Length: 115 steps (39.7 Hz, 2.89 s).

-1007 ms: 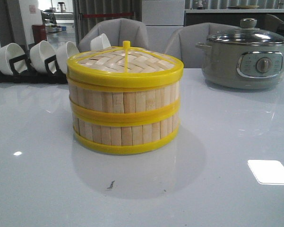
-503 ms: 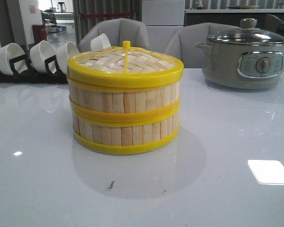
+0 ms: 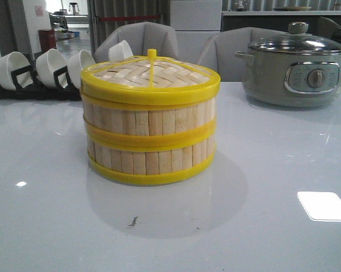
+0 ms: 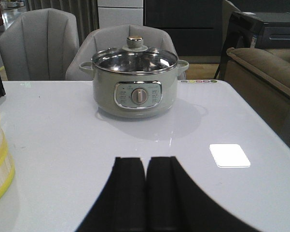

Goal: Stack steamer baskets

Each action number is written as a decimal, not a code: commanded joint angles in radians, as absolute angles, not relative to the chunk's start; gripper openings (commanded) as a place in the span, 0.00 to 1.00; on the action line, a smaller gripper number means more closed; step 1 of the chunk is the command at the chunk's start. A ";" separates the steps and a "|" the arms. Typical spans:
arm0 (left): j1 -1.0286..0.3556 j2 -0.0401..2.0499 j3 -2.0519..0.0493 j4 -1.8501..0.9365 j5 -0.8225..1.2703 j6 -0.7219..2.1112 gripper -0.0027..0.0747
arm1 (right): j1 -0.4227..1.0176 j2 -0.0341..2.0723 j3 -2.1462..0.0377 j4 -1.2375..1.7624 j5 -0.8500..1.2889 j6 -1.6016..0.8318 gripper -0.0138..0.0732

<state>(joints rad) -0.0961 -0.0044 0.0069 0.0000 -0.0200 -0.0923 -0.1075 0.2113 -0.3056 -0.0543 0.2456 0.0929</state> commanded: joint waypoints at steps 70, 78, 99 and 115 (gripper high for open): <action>-0.096 -0.019 0.008 0.000 -0.070 -0.094 0.14 | -0.111 0.214 -0.335 -0.092 0.167 0.084 0.24; -0.096 -0.019 0.008 0.000 -0.070 -0.094 0.14 | -0.111 0.143 -0.313 -0.102 0.165 0.084 0.24; -0.096 -0.019 0.008 0.000 -0.070 -0.094 0.14 | -0.110 -0.032 0.015 -0.100 -0.108 0.097 0.21; -0.096 -0.019 0.008 0.000 -0.070 -0.094 0.14 | -0.108 -0.032 0.015 -0.100 -0.038 0.104 0.21</action>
<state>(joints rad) -0.0961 -0.0044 0.0069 0.0000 0.0072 -0.0923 -0.1075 -0.0108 0.0310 -0.0876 0.0310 0.1045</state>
